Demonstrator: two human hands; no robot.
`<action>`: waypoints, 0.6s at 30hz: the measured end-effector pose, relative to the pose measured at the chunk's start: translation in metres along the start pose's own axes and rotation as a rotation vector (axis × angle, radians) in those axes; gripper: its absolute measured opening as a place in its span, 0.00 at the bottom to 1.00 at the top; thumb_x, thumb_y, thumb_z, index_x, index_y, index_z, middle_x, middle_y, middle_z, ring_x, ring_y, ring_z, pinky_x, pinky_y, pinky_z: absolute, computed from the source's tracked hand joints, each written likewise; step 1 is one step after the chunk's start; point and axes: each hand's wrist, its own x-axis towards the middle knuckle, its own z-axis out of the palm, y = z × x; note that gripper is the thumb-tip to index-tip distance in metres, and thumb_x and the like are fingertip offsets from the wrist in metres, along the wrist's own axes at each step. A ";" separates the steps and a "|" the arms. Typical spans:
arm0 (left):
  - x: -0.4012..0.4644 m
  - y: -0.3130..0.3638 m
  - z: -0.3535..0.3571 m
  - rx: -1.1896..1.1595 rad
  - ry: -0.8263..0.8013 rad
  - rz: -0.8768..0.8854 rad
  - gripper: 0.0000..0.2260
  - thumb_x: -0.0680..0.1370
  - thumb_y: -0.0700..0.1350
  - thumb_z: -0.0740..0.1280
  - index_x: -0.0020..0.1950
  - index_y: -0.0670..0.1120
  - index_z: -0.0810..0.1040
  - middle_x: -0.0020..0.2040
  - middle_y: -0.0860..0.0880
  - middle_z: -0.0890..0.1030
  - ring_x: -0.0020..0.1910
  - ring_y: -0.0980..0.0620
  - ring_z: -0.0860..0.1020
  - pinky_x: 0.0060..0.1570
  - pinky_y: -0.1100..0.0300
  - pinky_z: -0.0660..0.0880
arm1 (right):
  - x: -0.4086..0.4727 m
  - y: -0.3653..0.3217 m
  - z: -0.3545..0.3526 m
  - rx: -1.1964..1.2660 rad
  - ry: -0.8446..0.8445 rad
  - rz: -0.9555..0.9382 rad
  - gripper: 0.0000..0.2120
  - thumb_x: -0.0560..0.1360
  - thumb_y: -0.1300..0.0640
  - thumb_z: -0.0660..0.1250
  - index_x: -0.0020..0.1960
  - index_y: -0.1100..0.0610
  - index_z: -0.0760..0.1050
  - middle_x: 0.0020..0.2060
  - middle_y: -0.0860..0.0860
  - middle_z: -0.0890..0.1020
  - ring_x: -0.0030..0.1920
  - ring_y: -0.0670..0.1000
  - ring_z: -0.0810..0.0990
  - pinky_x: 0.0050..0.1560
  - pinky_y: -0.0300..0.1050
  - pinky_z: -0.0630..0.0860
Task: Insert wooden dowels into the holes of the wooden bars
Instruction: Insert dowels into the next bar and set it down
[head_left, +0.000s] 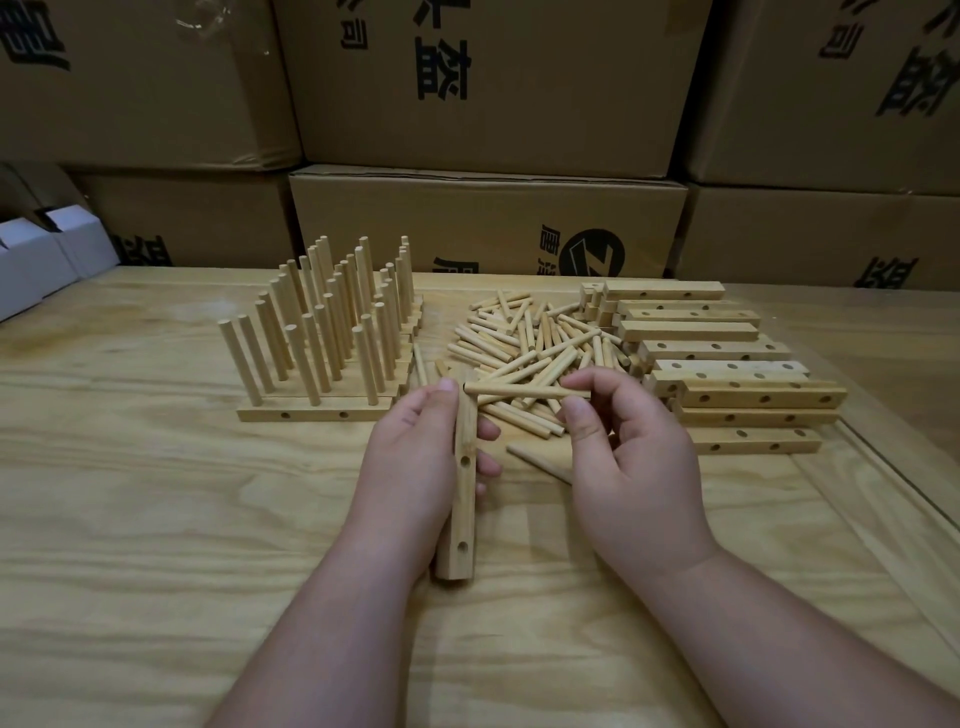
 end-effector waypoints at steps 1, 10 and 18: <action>0.000 0.000 0.000 -0.008 0.004 -0.001 0.11 0.83 0.54 0.62 0.50 0.50 0.81 0.40 0.47 0.86 0.29 0.52 0.81 0.24 0.60 0.75 | 0.000 0.000 0.000 -0.003 0.000 0.003 0.09 0.79 0.60 0.67 0.53 0.47 0.78 0.44 0.42 0.81 0.48 0.43 0.80 0.47 0.32 0.74; 0.000 0.000 -0.006 0.031 -0.004 0.025 0.09 0.78 0.56 0.69 0.43 0.54 0.85 0.44 0.51 0.86 0.34 0.56 0.82 0.32 0.59 0.78 | 0.003 0.001 -0.004 0.099 -0.030 0.047 0.09 0.80 0.59 0.65 0.52 0.44 0.78 0.40 0.43 0.80 0.40 0.44 0.78 0.39 0.30 0.73; 0.001 0.000 -0.008 0.037 0.007 0.017 0.10 0.77 0.57 0.70 0.42 0.52 0.84 0.42 0.50 0.86 0.32 0.56 0.81 0.29 0.62 0.77 | 0.004 0.001 -0.006 0.109 -0.041 0.040 0.08 0.79 0.59 0.68 0.51 0.46 0.81 0.39 0.43 0.81 0.41 0.46 0.80 0.42 0.35 0.75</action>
